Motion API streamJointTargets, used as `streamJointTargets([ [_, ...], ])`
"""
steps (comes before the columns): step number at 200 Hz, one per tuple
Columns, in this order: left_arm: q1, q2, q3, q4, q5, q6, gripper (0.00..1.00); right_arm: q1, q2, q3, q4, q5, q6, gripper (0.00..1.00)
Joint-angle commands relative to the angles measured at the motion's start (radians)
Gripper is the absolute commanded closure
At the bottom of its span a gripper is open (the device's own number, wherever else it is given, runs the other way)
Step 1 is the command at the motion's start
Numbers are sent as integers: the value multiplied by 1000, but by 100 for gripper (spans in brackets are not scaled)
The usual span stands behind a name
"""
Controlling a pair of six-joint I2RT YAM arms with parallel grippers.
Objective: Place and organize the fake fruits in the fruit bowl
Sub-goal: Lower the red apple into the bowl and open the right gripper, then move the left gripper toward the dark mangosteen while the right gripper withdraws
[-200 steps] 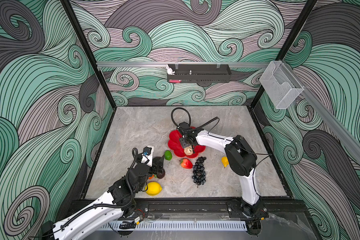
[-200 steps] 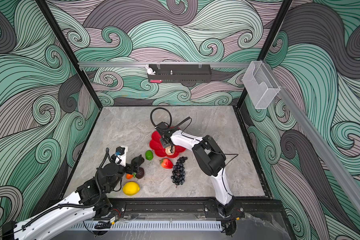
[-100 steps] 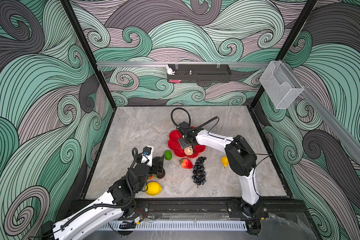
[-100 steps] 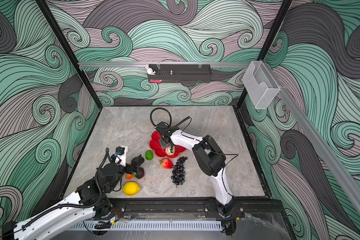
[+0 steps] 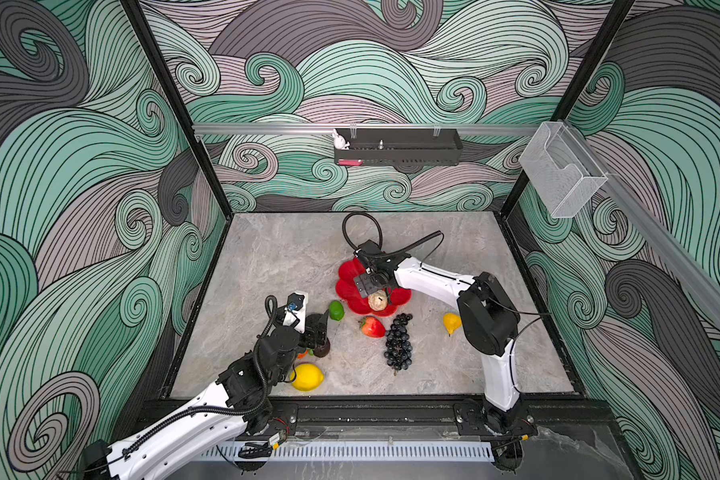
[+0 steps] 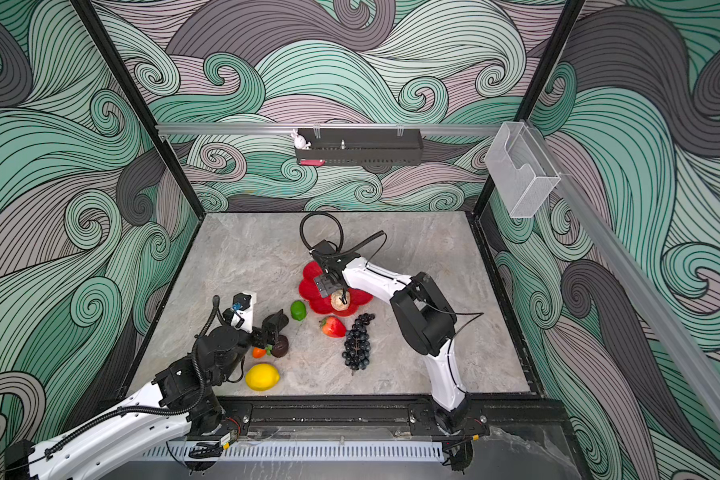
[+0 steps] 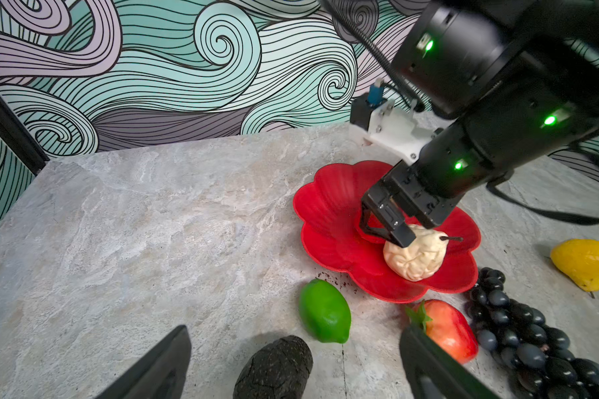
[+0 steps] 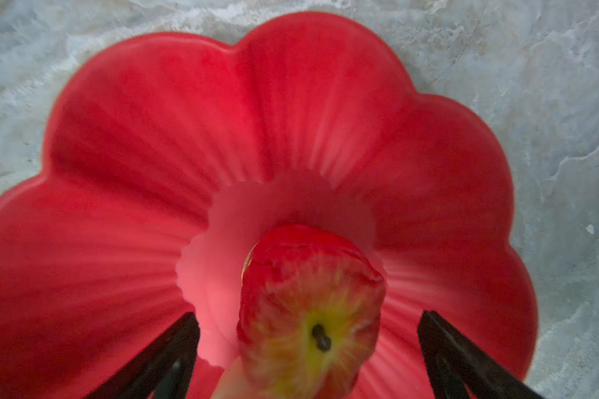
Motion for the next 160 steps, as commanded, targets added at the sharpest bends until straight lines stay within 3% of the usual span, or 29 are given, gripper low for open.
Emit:
streamJointTargets([
  [1,8,25,28,9,5,-8,4,2,-127,13,-44,16,13,0],
  [26,12,86,67,-34,28,-62,4,3,-267,-54,-60,-3,25,0],
  [72,12,264,265,-307,102,-245,5,8,-591,-324,-29,-81,89,0],
  [103,12,377,352,-393,266,-285,6,11,-825,-542,1,-128,150,0],
  [127,8,491,424,-437,412,-396,7,10,-996,-692,25,-153,193,0],
  [160,-28,606,464,-388,455,-522,11,11,-1184,-832,44,-146,244,0],
])
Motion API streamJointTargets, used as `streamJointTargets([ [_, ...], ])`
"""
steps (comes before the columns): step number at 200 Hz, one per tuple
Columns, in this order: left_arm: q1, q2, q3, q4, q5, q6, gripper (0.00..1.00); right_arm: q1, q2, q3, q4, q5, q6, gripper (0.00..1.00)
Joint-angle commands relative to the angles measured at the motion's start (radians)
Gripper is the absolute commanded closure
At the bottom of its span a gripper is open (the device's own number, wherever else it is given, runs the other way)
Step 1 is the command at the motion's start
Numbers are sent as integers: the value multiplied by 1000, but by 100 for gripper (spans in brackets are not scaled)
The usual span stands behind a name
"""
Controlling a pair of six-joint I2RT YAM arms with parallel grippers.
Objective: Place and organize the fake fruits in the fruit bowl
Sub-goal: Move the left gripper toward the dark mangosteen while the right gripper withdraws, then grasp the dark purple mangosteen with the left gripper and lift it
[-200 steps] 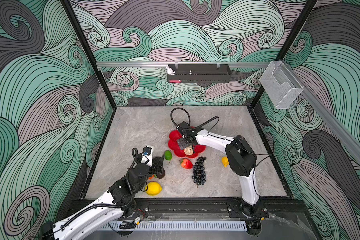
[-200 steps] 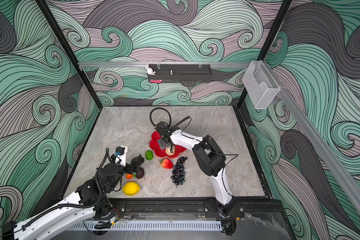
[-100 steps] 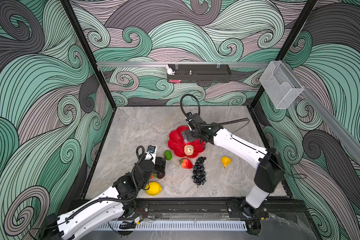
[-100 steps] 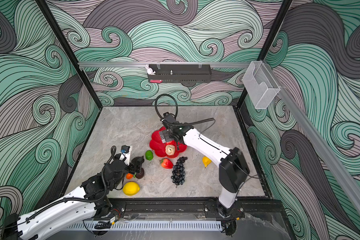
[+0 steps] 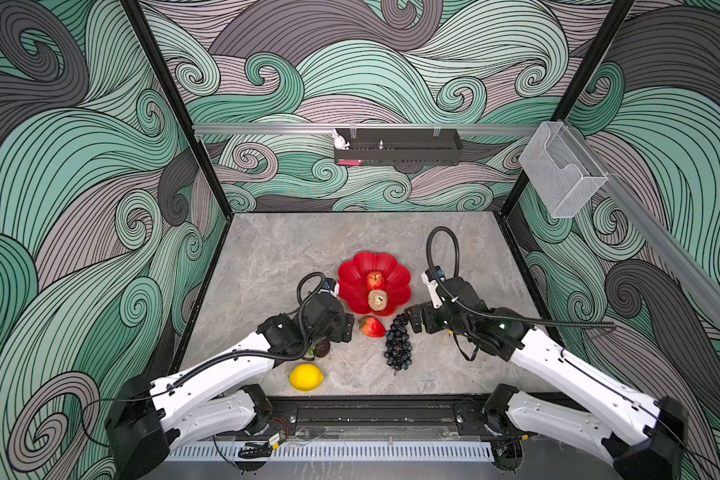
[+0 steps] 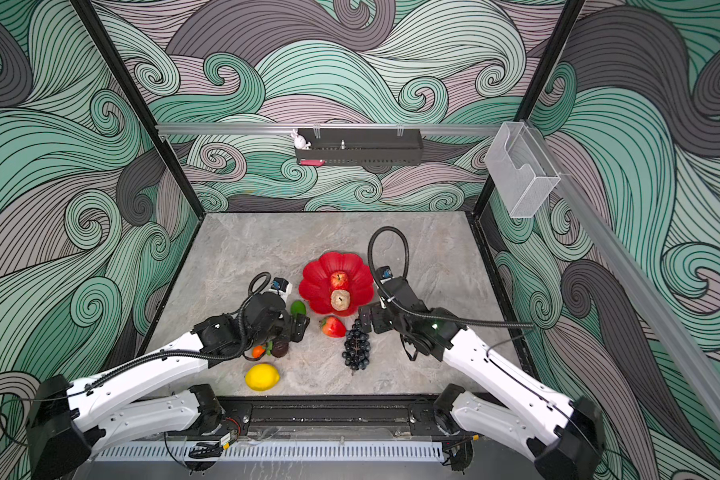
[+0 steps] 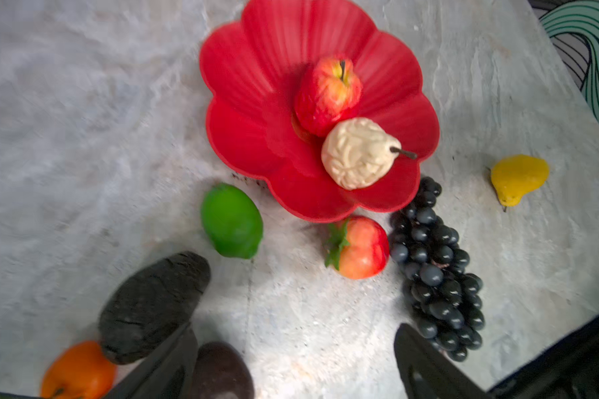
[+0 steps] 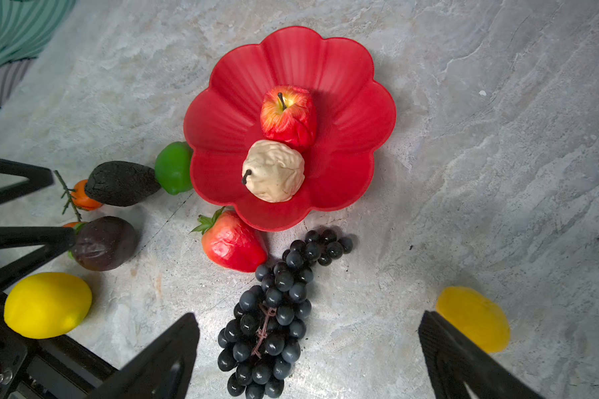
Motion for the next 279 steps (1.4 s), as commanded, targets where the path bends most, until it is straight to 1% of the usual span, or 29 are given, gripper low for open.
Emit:
streamJointTargets([
  [1,-25,52,43,-24,78,-139,11,5,-94,-63,36,-12,65,0],
  [23,-30,64,47,-72,1,-208,11,5,-161,-115,52,-37,105,1],
  [56,-30,47,80,-295,-150,-322,11,5,-205,-175,82,-90,156,1],
  [87,-30,3,51,-391,-170,-403,11,5,-215,-200,92,-112,167,1],
  [104,-30,-17,20,-400,-195,-456,12,5,-215,-205,99,-118,168,1],
  [124,-29,-37,-17,-360,-199,-441,12,5,-208,-204,109,-134,170,1],
  [140,-26,-37,-18,-363,-204,-439,15,5,-202,-201,111,-148,171,1],
  [155,-12,-32,-7,-389,-209,-431,25,5,-197,-201,118,-162,173,1],
  [172,18,-31,-8,-407,-195,-413,31,5,-194,-202,121,-174,174,1],
  [199,61,-7,-19,-373,-118,-352,32,9,-178,-201,132,-194,175,1],
  [219,62,12,-15,-325,-57,-314,32,28,-154,-189,139,-204,191,2],
  [230,62,30,-25,-264,-3,-270,31,50,-143,-186,149,-193,198,2],
  [242,62,57,-21,-247,28,-267,29,73,-130,-178,158,-174,202,2],
  [253,62,91,0,-277,27,-271,28,91,-118,-170,159,-159,202,2],
  [263,62,128,34,-339,7,-272,26,102,-108,-163,156,-149,203,2],
  [279,62,199,89,-444,-55,-302,24,114,-105,-162,158,-137,206,2],
])
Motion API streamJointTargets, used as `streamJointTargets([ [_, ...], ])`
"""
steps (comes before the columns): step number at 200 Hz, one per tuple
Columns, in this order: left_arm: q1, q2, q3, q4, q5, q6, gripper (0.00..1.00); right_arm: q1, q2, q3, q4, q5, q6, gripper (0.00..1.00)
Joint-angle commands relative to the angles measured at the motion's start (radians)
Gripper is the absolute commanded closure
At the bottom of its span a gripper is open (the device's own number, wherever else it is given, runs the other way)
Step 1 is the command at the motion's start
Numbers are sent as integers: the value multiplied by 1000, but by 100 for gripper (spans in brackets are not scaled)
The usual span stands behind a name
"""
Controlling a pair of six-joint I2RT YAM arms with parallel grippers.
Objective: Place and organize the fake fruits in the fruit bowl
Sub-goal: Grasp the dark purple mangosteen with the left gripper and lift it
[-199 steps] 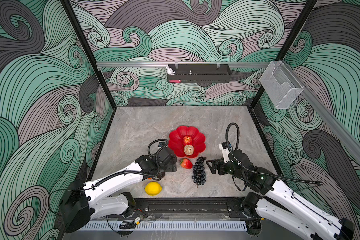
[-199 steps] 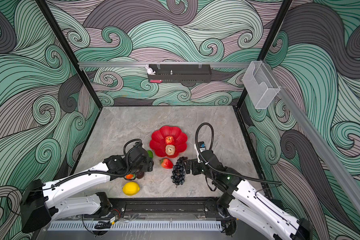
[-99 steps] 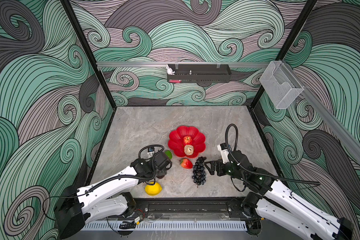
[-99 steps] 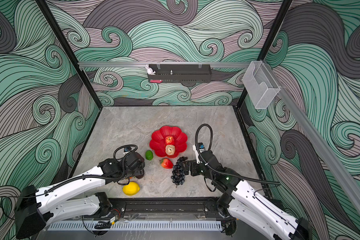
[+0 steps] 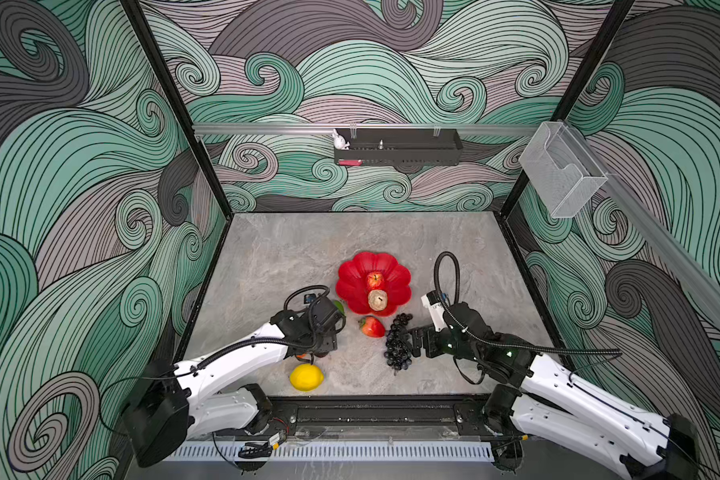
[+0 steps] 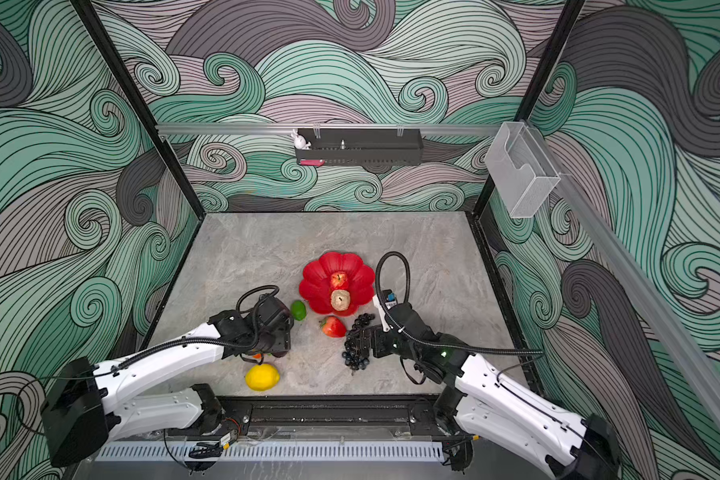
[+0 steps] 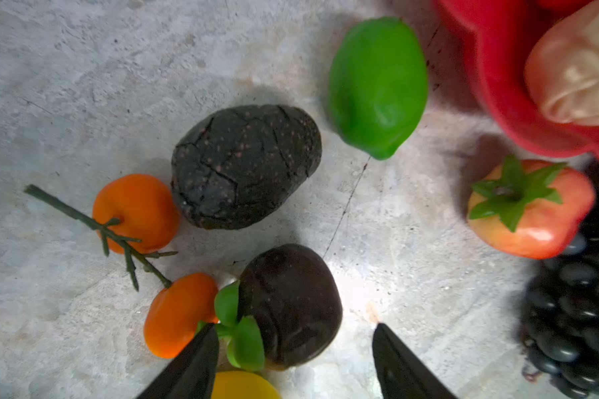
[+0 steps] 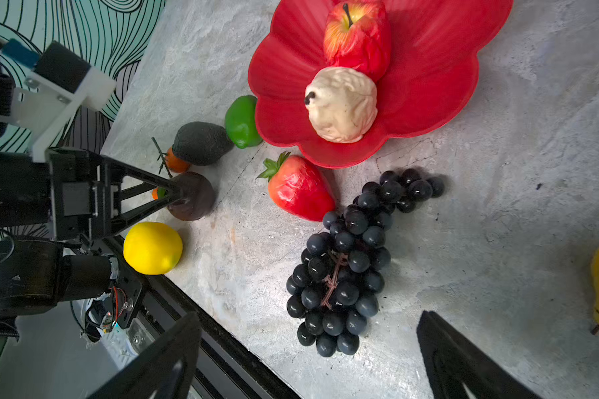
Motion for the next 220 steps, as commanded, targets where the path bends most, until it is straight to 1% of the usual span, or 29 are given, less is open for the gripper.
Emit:
streamJointTargets([
  [1,6,80,91,-134,-45,-8,23,17,3,32,20,36,17,2],
  [24,5,130,91,-98,-40,16,22,18,5,27,26,40,17,2],
  [42,4,157,90,-70,-25,24,25,20,7,28,23,41,17,2],
  [97,2,213,111,-49,-20,49,29,20,16,28,26,44,13,2],
  [102,2,246,115,-49,-20,52,30,22,18,28,27,45,12,2],
  [121,1,263,122,-49,-23,59,32,23,23,30,28,42,15,2],
  [165,-4,256,124,-31,-22,77,43,22,8,31,18,55,27,2],
  [201,-13,226,111,15,-3,110,46,22,-16,27,3,79,45,2],
  [204,-14,198,109,19,-1,115,46,23,-17,27,3,78,46,2],
  [220,-23,165,109,40,1,141,46,23,-22,27,2,81,57,2],
])
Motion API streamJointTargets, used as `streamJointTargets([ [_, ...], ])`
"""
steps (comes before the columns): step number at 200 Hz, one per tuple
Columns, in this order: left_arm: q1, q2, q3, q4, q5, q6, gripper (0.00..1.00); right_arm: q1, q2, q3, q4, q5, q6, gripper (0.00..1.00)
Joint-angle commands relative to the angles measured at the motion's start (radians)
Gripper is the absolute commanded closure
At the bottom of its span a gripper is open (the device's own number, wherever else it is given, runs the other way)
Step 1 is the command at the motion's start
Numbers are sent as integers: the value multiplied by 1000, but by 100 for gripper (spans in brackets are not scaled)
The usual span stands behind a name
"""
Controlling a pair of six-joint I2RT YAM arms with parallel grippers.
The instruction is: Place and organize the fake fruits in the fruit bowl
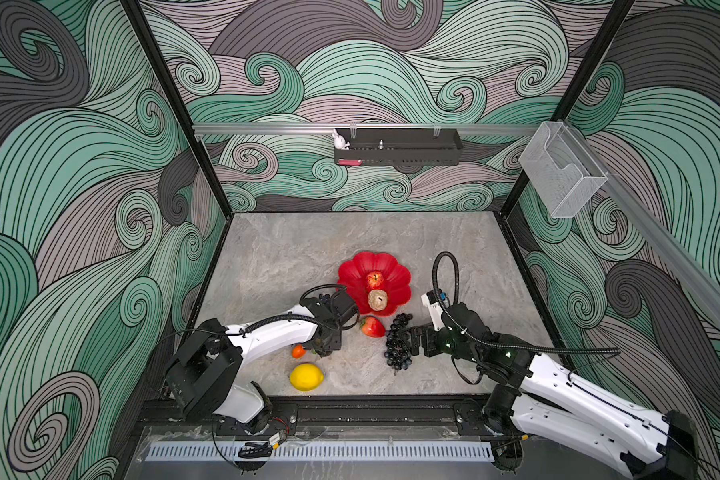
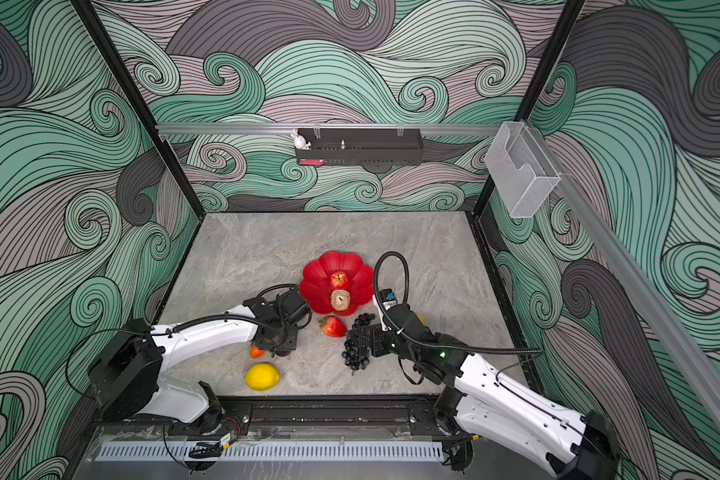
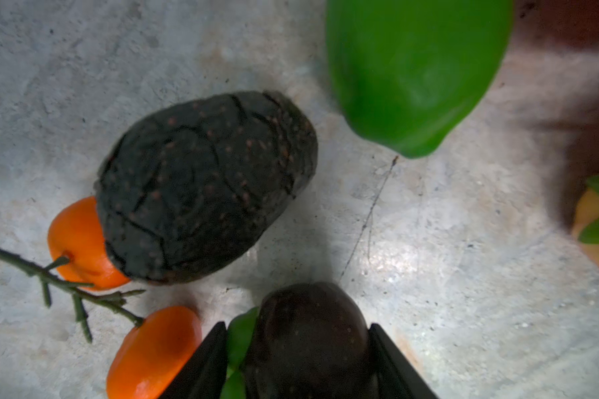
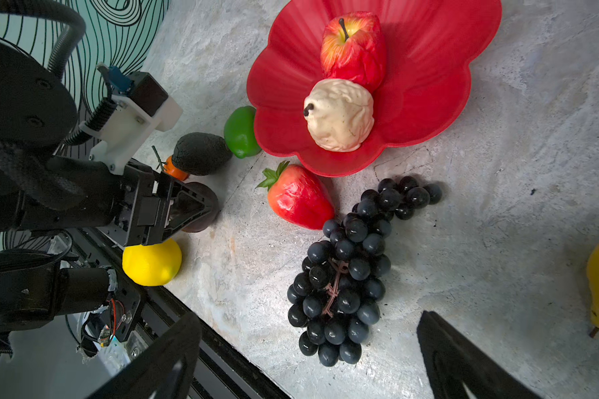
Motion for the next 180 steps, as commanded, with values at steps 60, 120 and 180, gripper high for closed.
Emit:
streamJointTargets([
  [60,-77,-272,-20,216,17,305,49,7,-61,32,-27,24,117,2],
  [120,-150,-472,-159,672,72,687,49,6,-100,89,-32,-37,156,2],
  [180,-209,-384,-157,950,122,945,49,7,-79,133,19,-111,222,3],
])
